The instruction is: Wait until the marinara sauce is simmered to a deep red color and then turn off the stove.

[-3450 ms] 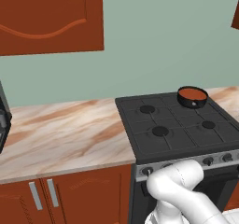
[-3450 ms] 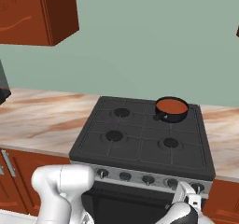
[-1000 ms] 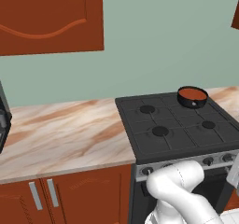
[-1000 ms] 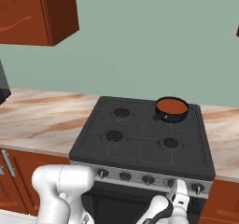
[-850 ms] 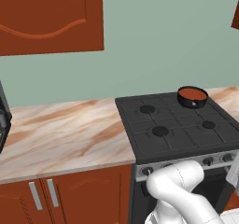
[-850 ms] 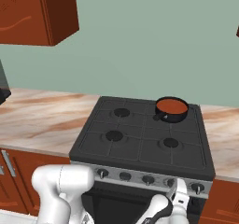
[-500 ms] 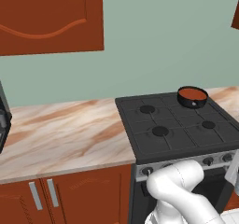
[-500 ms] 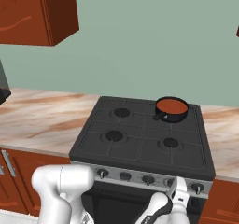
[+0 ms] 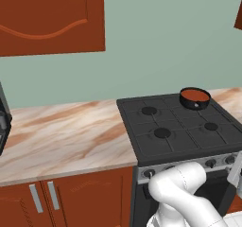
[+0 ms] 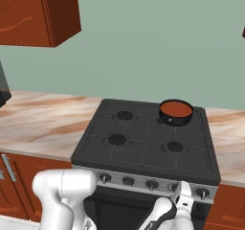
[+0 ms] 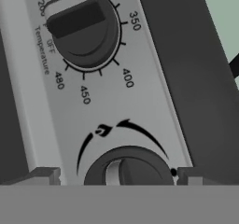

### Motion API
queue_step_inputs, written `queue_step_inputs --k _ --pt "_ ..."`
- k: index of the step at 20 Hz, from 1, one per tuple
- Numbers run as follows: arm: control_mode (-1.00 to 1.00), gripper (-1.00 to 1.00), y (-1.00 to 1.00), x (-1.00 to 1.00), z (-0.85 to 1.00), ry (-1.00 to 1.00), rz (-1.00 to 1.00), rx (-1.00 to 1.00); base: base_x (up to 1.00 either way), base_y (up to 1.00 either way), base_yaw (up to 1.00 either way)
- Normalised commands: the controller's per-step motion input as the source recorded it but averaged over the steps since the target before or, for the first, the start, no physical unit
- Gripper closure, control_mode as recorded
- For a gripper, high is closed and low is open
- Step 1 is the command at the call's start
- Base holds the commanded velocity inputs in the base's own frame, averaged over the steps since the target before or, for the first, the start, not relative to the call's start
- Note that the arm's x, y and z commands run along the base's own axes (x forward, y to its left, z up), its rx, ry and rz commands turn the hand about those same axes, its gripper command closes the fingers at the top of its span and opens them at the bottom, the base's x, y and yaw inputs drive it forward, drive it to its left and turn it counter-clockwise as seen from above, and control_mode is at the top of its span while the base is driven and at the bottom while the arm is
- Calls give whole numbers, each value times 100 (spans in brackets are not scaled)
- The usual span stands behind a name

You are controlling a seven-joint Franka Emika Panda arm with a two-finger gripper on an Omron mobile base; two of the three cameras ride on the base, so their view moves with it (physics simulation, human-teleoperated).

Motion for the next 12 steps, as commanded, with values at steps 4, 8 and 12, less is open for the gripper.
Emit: queue_step_inputs --k 4,8,12 --pt "-100 -100 0 0 0 0 0 0 0 0 0" --pt "-100 -100 0 0 0 0 0 0 0 0 0" --pt "-100 -100 0 0 0 0 0 0 0 0 0"
